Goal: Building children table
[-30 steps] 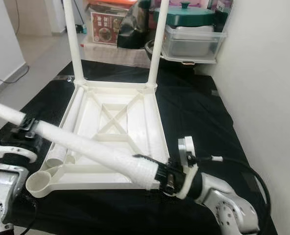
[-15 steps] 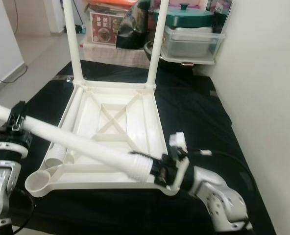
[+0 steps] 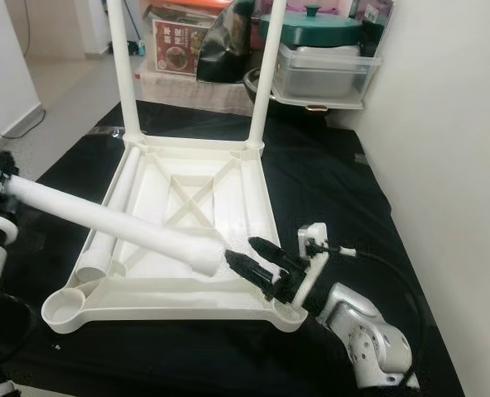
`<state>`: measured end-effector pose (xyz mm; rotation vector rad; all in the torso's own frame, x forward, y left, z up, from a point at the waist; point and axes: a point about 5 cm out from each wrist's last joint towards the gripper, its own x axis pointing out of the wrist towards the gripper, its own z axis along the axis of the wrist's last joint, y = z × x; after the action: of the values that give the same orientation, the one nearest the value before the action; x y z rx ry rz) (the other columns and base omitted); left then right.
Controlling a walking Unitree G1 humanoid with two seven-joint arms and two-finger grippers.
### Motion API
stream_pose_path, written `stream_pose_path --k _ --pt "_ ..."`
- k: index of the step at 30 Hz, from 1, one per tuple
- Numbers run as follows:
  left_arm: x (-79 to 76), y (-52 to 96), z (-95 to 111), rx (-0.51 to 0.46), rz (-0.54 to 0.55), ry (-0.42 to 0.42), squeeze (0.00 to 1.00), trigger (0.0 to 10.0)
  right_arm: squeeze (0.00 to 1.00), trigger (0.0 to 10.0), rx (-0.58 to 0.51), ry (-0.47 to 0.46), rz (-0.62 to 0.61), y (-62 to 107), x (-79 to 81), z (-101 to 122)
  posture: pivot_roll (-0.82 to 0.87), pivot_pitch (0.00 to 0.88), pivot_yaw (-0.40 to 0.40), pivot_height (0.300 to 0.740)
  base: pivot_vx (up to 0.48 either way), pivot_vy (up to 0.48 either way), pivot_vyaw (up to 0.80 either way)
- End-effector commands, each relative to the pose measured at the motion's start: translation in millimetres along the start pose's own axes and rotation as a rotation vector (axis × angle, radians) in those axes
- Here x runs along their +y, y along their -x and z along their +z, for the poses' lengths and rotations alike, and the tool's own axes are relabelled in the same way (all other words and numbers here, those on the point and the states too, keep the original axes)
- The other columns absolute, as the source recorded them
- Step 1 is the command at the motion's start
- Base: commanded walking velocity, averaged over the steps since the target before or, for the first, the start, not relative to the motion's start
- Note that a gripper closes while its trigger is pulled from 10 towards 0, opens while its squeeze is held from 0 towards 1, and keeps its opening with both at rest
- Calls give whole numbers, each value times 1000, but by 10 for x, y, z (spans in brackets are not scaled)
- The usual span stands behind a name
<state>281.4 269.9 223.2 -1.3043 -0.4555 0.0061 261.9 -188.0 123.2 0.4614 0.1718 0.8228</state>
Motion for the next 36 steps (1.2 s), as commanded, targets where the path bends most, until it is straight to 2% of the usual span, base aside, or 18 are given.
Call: stream_pose_path --k 1,3,4,5,7,8,10,11,13,15,16,20,22,24,26,30,33,36 --pt "-75 -25 40 -13 -23 8 0 10000 1000 10000 13 21 -97 150 -145 -3 74 0 -86 740 0 0 0" --pt "-75 -25 40 -13 -23 8 0 10000 1000 10000 13 21 -97 150 -145 -3 74 0 -86 740 0 0 0" --pt "-79 -36 25 -2 -25 1 0 10000 667 10000 15 55 -134 164 -183 44 72 0 -84 740 0 0 0" --pt "-72 -49 -11 15 -25 -7 0 10000 0 10000 0 104 -143 133 -193 173 63 0 -77 740 0 0 0" --pt "-60 -80 -76 40 -22 -11 0 10000 0 10000 -37 200 -146 47 -190 472 64 0 -73 740 0 0 0" --pt "-60 -80 -76 40 -22 -11 0 10000 0 10000 -37 200 -146 47 -190 472 64 0 -73 740 0 0 0" --pt "-67 -115 -172 89 -34 -20 0 10000 0 10000 -99 302 -64 -162 -74 948 56 0 -63 740 0 0 0" --pt "-67 -115 -172 89 -34 -20 0 10000 0 10000 -99 302 -64 -162 -74 948 56 0 -63 740 0 0 0" --pt "-77 -137 -243 130 -45 -39 0 10000 0 10000 -121 388 30 -315 80 1232 57 0 -63 740 0 0 0" --pt "-77 -154 -295 147 -40 -56 0 10000 0 10000 -79 478 150 -504 269 1345 62 0 -68 740 0 0 0" --pt "-77 -154 -295 147 -40 -56 0 10000 0 10000 -79 478 150 -504 269 1345 62 0 -68 740 0 0 0" --pt "-75 -155 -333 154 -36 -56 0 10000 0 10000 -18 517 236 -680 423 1364 65 0 -70 740 0 0 0" --pt "-71 -123 -398 180 -37 -71 0 10000 0 10000 93 465 296 -881 567 1247 72 0 -72 740 0 0 0" --pt "-67 -101 -447 200 -36 -79 0 10000 0 10000 212 433 308 -1005 632 1100 74 0 -73 740 0 0 0" --pt "-69 -95 -479 215 -40 -81 0 10000 0 10000 302 421 290 -1073 631 991 74 0 -72 740 0 0 0" --pt "-79 -102 -535 236 -50 -89 0 10000 0 10000 379 415 271 -1162 639 921 72 0 -70 740 0 0 0" --pt "-79 -106 -548 239 -52 -91 0 10000 0 10000 392 414 271 -1184 649 916 72 0 -70 740 0 0 0" --pt "-80 -117 -597 253 -56 -99 0 10000 0 10000 429 424 296 -1237 728 911 64 0 -66 740 0 0 0"
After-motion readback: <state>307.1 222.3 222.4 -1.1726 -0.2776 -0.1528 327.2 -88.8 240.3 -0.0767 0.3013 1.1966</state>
